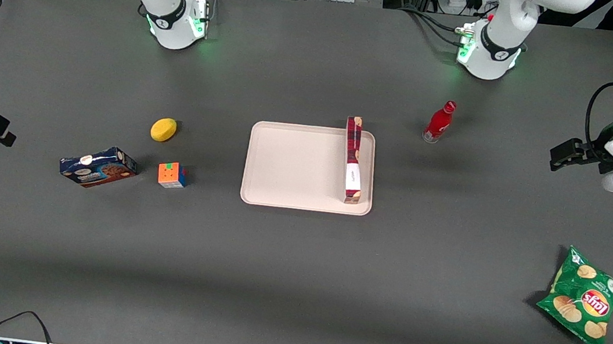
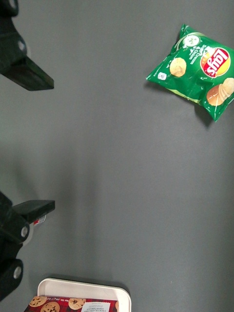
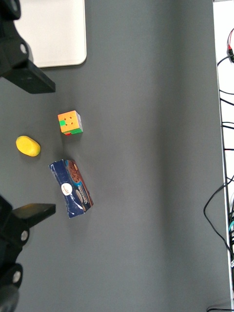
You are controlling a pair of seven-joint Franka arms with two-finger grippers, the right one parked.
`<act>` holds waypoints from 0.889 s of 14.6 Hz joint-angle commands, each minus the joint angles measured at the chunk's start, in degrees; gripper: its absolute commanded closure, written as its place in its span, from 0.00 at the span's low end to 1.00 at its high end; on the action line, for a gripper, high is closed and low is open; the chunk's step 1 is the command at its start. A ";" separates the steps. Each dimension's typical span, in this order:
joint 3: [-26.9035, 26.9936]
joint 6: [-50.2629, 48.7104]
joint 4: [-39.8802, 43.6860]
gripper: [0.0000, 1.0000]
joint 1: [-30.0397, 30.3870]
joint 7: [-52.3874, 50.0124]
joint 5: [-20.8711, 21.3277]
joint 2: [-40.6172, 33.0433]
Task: Place red cookie box on tray
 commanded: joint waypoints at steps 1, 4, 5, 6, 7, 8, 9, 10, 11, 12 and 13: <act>-2.60 0.06 0.32 0.00 4.17 1.24 -0.10 0.12; -19.99 0.15 0.84 0.00 21.66 5.11 -0.54 0.21; -21.25 0.23 0.85 0.00 23.00 5.20 -0.54 0.29; -21.35 0.32 0.85 0.00 23.28 5.29 -0.54 0.47; -21.44 0.32 0.93 0.00 23.28 5.38 -0.63 0.64; -21.44 0.24 0.85 0.00 23.37 5.38 -0.63 0.65; -21.44 0.41 0.85 0.00 23.46 5.64 -0.63 1.08; -21.35 0.76 0.85 0.00 23.46 6.08 -0.72 1.52; -21.26 0.85 0.85 0.00 23.46 6.08 -1.41 1.61; -21.17 0.94 0.93 0.00 23.28 6.08 -1.94 1.61; -21.17 0.42 1.89 0.00 23.02 6.08 -1.95 1.61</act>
